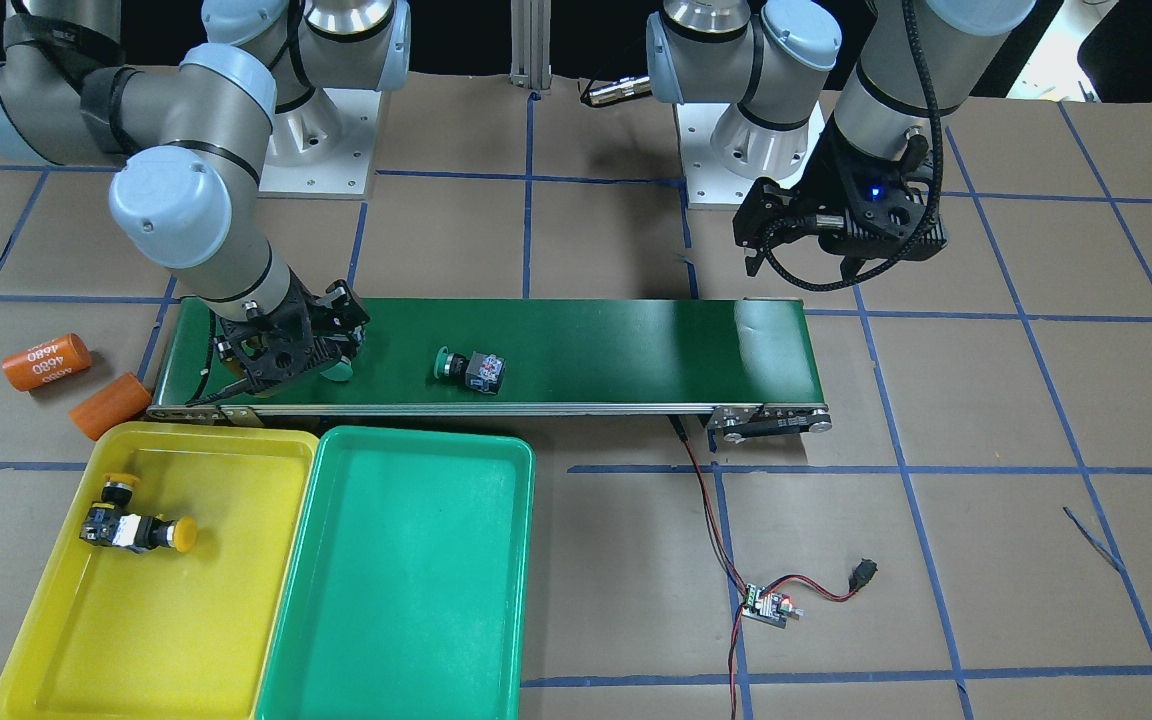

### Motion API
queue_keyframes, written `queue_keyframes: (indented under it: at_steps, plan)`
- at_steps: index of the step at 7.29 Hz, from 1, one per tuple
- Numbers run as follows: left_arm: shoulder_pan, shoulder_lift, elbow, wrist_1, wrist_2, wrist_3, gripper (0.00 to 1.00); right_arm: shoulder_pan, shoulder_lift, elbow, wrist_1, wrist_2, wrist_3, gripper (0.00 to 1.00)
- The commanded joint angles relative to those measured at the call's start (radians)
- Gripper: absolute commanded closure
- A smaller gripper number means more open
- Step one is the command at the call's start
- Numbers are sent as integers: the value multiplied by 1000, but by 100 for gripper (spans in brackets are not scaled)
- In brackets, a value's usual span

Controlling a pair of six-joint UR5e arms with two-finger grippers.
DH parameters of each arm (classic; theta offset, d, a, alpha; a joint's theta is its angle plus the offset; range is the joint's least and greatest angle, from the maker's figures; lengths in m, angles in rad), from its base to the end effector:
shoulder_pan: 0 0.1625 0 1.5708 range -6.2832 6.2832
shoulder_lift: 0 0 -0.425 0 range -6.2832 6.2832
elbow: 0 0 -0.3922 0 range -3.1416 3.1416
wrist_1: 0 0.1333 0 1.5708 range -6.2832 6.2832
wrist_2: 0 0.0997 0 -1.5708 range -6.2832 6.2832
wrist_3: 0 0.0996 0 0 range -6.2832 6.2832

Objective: Sort buttons by color to trays
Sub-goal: 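Move the right gripper to a green-capped button on the belt and grasp it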

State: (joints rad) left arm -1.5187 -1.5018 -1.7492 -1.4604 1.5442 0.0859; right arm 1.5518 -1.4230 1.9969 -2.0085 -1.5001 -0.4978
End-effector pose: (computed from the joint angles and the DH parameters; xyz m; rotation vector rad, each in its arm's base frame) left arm -0.1118 -0.4668 0.4442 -0.0527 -3.1147 0.0044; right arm 0.1312 -0.4798 0.2580 -0.7122 2.9489 0.1726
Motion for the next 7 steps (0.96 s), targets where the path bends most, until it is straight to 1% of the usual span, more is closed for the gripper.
queue_keyframes:
  at_steps: [1, 2, 3, 4, 5, 6, 7]
  plan:
    - [0, 0, 0, 0, 0, 0, 0, 4, -16, 103, -110, -37, 5, 9]
    - [0, 0, 0, -2, 0, 0, 0, 8, -28, 102, -110, -43, 1, 26]
    - [0, 0, -1, 0, 0, 0, 0, 10, -28, 102, -108, -43, -8, 53]
    - [0, 0, -1, 0, 0, 0, 0, 10, -28, 100, -107, -43, -10, 70]
    - [0, 0, -1, -2, 0, 2, 0, 10, -28, 94, -107, -43, -11, 77]
    - [0, 0, -1, 0, 0, 2, 0, 10, -30, 68, -110, -39, -16, 78]
    - [0, 0, -1, -2, 0, 2, 0, 10, -18, 9, -102, -34, -19, 78]
